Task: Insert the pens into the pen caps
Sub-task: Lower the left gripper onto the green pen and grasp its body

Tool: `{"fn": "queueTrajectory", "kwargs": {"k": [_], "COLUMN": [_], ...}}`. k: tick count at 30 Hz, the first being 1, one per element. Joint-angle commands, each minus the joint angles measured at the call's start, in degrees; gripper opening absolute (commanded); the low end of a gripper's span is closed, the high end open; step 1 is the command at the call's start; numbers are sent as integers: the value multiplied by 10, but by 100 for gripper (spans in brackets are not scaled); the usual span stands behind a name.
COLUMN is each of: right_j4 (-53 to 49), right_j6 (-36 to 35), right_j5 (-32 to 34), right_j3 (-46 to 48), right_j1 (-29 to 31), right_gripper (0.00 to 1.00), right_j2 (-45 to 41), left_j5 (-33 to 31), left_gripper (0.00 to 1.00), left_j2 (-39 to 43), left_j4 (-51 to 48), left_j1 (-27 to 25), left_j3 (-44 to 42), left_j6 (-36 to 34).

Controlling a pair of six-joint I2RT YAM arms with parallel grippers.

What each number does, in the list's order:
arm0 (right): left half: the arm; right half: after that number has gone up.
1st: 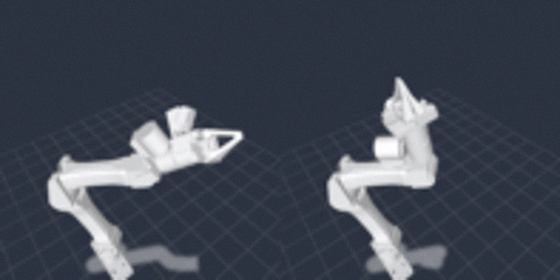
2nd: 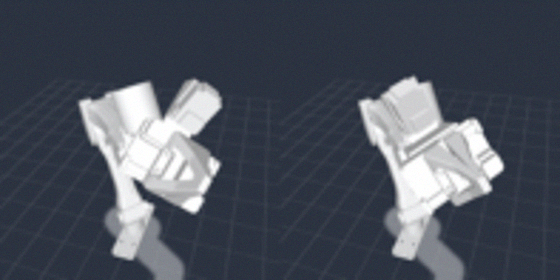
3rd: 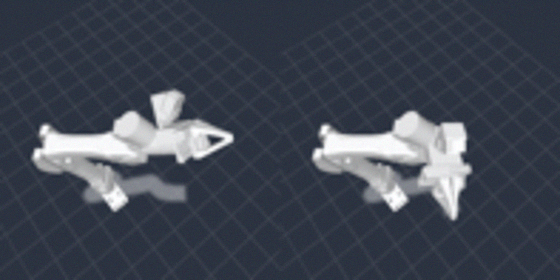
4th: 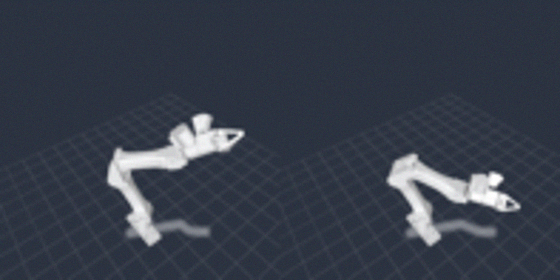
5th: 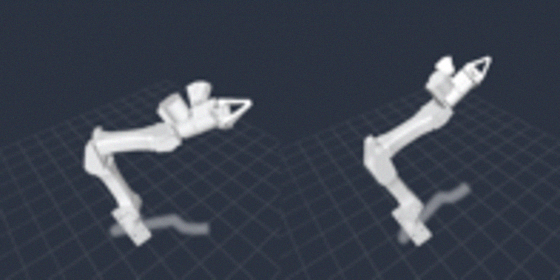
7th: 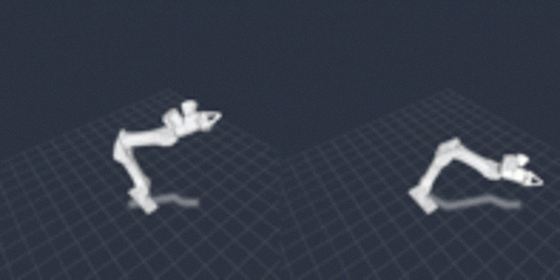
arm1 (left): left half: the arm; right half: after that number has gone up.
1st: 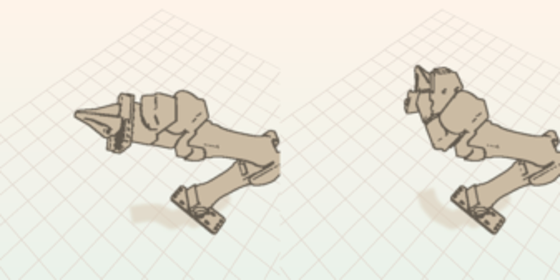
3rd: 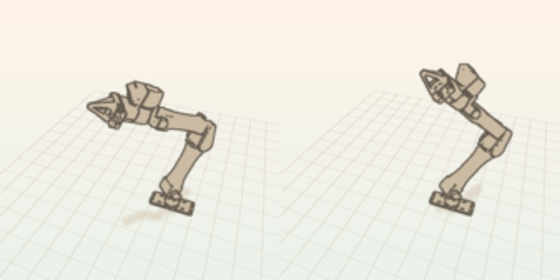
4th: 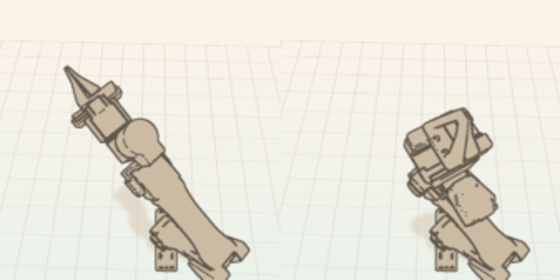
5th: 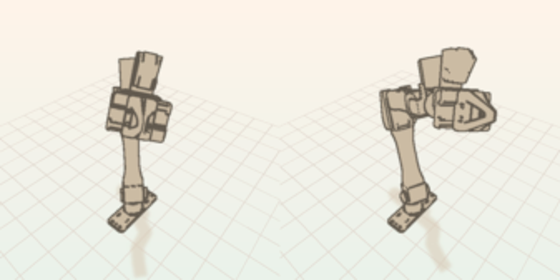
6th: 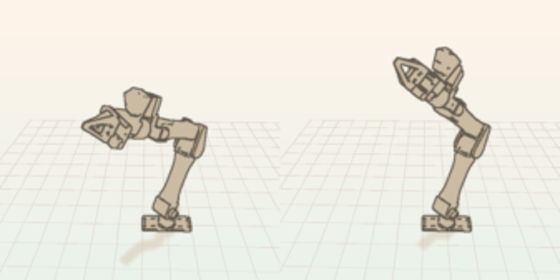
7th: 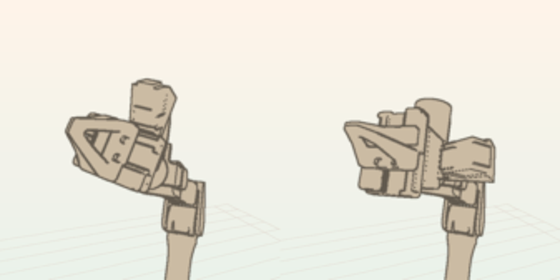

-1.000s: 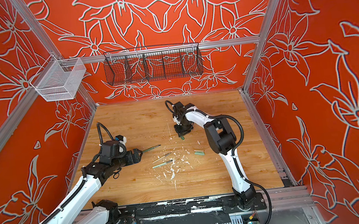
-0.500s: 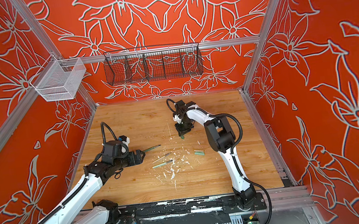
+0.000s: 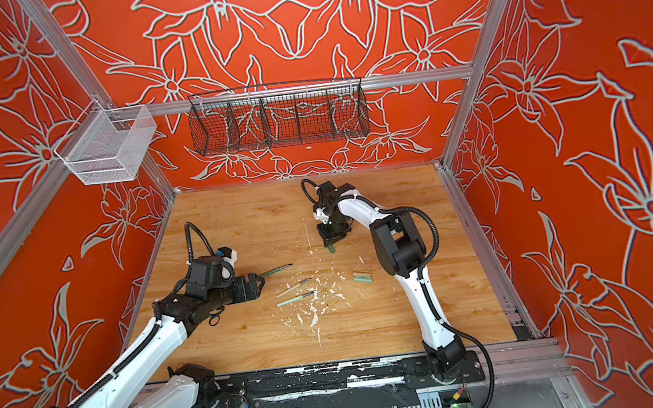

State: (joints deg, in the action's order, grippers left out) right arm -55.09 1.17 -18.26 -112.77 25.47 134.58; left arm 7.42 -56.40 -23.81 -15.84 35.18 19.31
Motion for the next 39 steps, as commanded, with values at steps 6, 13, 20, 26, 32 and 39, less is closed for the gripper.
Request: {"fn": "queueTrajectory", "kwargs": {"k": [6,13,20,26,32,39], "right_j4": [-5,22,75,122,157,179], "right_j6": [0,45,100,128,145,154], "right_j5": [30,8,8,5,-3,-29], "right_j3": [20,44,108,168,218,252], "right_j1": [0,-2,-17,-20,-25,-30], "right_gripper": [22,18,15,12,11,11], "right_j2": [-3,-40,-100,-140,-166,-197], "left_j5": [0,-19,-80,-145,-142,-134], "left_gripper": [97,97,97,97,89,87], "left_j2": [-62,-121,-197,-293,-334,-376], "left_j4": [-9,-42,-86,-159,-173,-156], "left_j1": [-14,-30,-61,-76,-78,-77], "left_j3": [27,73,136,221,244,263], "left_j6": [-12,-13,-18,-36,-80,-142]}}
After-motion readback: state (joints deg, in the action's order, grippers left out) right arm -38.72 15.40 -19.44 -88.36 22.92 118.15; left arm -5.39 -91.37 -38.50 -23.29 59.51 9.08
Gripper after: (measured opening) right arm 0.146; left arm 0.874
